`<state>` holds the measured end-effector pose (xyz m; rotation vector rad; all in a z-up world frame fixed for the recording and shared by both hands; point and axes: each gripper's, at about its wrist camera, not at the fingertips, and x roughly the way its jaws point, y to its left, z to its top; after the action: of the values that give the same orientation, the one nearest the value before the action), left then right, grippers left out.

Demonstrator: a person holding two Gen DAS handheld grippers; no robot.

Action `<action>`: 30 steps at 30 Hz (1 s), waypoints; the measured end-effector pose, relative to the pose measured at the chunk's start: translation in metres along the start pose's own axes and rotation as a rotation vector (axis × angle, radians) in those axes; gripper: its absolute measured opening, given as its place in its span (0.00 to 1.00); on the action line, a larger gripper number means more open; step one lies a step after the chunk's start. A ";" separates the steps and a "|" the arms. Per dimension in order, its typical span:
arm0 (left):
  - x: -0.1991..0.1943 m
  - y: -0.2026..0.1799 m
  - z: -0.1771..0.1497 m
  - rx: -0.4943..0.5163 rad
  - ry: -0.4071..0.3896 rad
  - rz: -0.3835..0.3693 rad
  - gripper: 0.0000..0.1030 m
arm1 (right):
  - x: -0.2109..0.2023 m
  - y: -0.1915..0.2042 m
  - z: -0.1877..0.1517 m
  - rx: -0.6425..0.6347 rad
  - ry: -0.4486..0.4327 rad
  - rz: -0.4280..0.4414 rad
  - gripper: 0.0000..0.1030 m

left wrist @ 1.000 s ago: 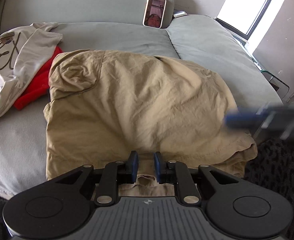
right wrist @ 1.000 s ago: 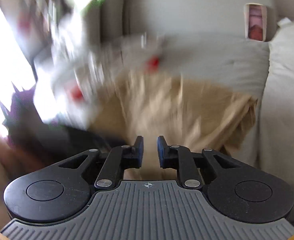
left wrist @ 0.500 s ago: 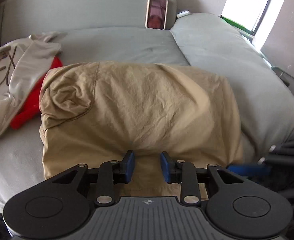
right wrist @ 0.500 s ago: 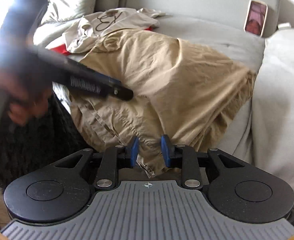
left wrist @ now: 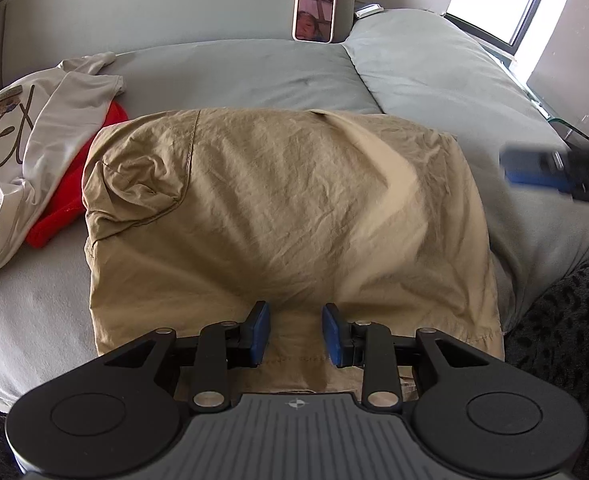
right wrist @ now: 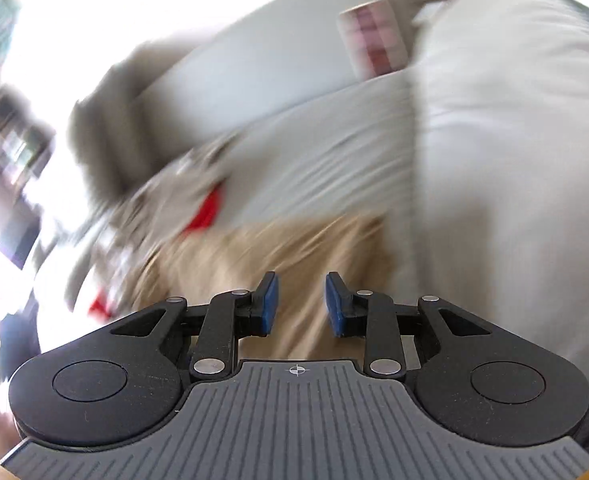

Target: Fold clothes

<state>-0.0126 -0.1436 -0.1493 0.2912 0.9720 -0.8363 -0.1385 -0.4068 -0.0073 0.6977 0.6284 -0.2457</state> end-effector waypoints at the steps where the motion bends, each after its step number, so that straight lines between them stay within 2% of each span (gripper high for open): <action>1: 0.000 0.000 0.000 -0.002 0.000 -0.001 0.29 | 0.003 -0.008 0.005 0.060 -0.012 -0.006 0.32; 5: 0.000 -0.003 0.001 0.003 0.002 0.005 0.29 | 0.021 -0.035 0.019 0.256 -0.023 0.008 0.32; 9: 0.000 -0.004 0.001 0.001 0.001 0.005 0.29 | 0.041 -0.046 0.021 0.362 0.013 0.027 0.28; 15: 0.000 -0.003 0.001 -0.002 -0.002 0.002 0.29 | 0.048 -0.041 0.025 0.348 0.006 0.049 0.16; 17: 0.000 -0.003 0.000 -0.003 -0.002 0.001 0.29 | 0.048 -0.039 0.027 0.336 -0.003 0.053 0.16; 20: -0.001 -0.002 -0.001 -0.005 -0.003 0.000 0.29 | 0.054 -0.038 0.029 0.335 0.039 0.034 0.16; 24: -0.001 -0.002 -0.001 -0.007 -0.005 -0.004 0.29 | 0.065 -0.047 0.027 0.398 0.083 0.043 0.17; 30: 0.000 0.000 0.000 -0.008 -0.006 -0.007 0.29 | 0.073 -0.062 0.023 0.490 0.093 0.055 0.19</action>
<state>-0.0129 -0.1438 -0.1496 0.2781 0.9714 -0.8392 -0.0953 -0.4688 -0.0706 1.2011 0.6422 -0.3221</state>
